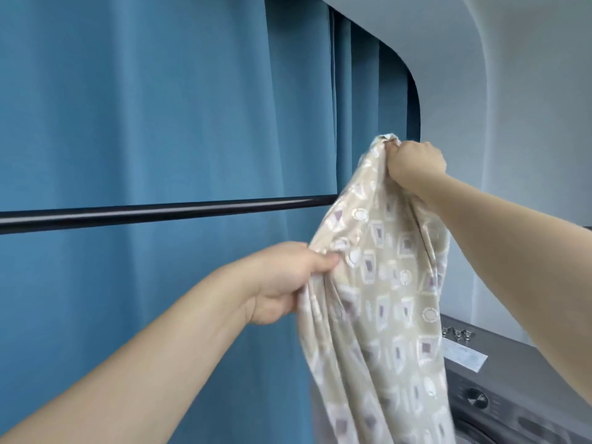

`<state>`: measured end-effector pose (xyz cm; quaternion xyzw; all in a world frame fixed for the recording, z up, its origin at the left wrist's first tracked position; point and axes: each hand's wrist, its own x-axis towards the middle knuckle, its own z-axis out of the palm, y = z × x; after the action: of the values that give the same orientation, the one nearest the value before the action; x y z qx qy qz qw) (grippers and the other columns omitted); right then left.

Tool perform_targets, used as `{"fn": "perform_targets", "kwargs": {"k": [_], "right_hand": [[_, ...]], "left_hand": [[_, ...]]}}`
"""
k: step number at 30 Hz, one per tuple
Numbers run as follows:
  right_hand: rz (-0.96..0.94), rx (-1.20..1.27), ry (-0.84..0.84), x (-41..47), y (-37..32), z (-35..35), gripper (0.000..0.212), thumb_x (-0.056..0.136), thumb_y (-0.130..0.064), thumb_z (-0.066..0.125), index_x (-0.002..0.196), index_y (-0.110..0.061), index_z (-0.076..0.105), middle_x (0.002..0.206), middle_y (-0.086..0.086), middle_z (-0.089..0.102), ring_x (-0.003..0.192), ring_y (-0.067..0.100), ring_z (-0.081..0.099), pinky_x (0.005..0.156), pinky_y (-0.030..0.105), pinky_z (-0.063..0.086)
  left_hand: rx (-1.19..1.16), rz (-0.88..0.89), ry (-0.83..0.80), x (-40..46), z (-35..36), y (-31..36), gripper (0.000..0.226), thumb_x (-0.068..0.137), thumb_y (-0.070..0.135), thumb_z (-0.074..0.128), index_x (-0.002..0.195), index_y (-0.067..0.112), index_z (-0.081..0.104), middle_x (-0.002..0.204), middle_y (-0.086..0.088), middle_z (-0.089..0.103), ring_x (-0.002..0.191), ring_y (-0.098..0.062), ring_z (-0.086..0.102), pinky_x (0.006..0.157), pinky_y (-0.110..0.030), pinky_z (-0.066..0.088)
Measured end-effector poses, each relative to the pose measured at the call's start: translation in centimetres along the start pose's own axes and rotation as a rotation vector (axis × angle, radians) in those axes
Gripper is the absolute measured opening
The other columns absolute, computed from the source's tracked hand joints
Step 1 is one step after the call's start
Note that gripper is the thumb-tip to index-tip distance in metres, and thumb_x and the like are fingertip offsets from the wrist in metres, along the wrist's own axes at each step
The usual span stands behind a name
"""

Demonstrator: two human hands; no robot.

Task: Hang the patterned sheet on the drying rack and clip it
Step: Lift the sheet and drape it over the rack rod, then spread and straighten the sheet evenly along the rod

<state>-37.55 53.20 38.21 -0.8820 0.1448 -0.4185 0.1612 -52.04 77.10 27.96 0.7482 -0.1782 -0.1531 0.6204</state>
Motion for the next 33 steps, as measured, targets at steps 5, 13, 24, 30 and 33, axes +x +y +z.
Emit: {"fn": "perform_targets", "kwargs": {"k": [5,13,24,30,33], "right_hand": [[0.221,0.437,-0.393,0.9,0.8,-1.7,0.053,0.067,-0.024,0.049,0.119,-0.011,0.047,0.116,0.015,0.053,0.094,0.032,0.056,0.073,0.034,0.051],[-0.167,-0.161,0.135,7.4,2.6,-1.9,0.034,0.087,-0.010,0.049,0.120,-0.005,0.044,0.126,0.020,0.042,0.115,0.039,0.042,0.092,0.041,0.035],[-0.285,-0.172,0.272,19.0,0.6,3.3,0.028,0.096,-0.023,0.040,0.117,-0.005,0.046,0.125,0.019,0.042,0.112,0.036,0.041,0.093,0.043,0.032],[-0.379,-0.390,-0.985,13.9,-0.4,9.3,0.027,0.080,-0.039,0.065,0.100,-0.021,0.069,0.103,-0.003,0.070,0.093,0.024,0.068,0.088,0.039,0.053],[-0.411,0.042,-1.066,11.9,-1.5,10.1,0.027,0.089,-0.026,0.057,0.108,-0.013,0.069,0.110,0.007,0.072,0.086,0.028,0.069,0.090,0.040,0.054]], "left_hand": [[0.366,0.353,0.654,1.9,0.1,7.9,0.023,0.094,0.020,0.048,0.100,0.003,0.063,0.102,-0.012,0.067,0.089,-0.029,0.064,0.070,-0.035,0.049],[1.434,0.531,1.159,8.0,-2.2,16.6,0.027,0.086,-0.006,0.041,0.105,0.005,0.057,0.110,-0.018,0.063,0.098,-0.040,0.059,0.070,-0.037,0.034],[1.899,0.196,1.134,18.4,-6.6,20.4,0.028,0.084,0.000,0.050,0.110,0.008,0.060,0.112,-0.012,0.064,0.100,-0.035,0.062,0.069,-0.035,0.041],[1.856,-0.356,0.482,24.2,-6.0,13.0,0.015,0.093,0.027,0.052,0.098,0.017,0.061,0.115,-0.006,0.064,0.092,-0.027,0.056,0.083,-0.033,0.046],[1.704,-0.468,0.370,24.5,-5.1,10.9,0.012,0.095,0.028,0.049,0.091,0.018,0.055,0.101,-0.001,0.057,0.092,-0.024,0.053,0.083,-0.032,0.042]]}}
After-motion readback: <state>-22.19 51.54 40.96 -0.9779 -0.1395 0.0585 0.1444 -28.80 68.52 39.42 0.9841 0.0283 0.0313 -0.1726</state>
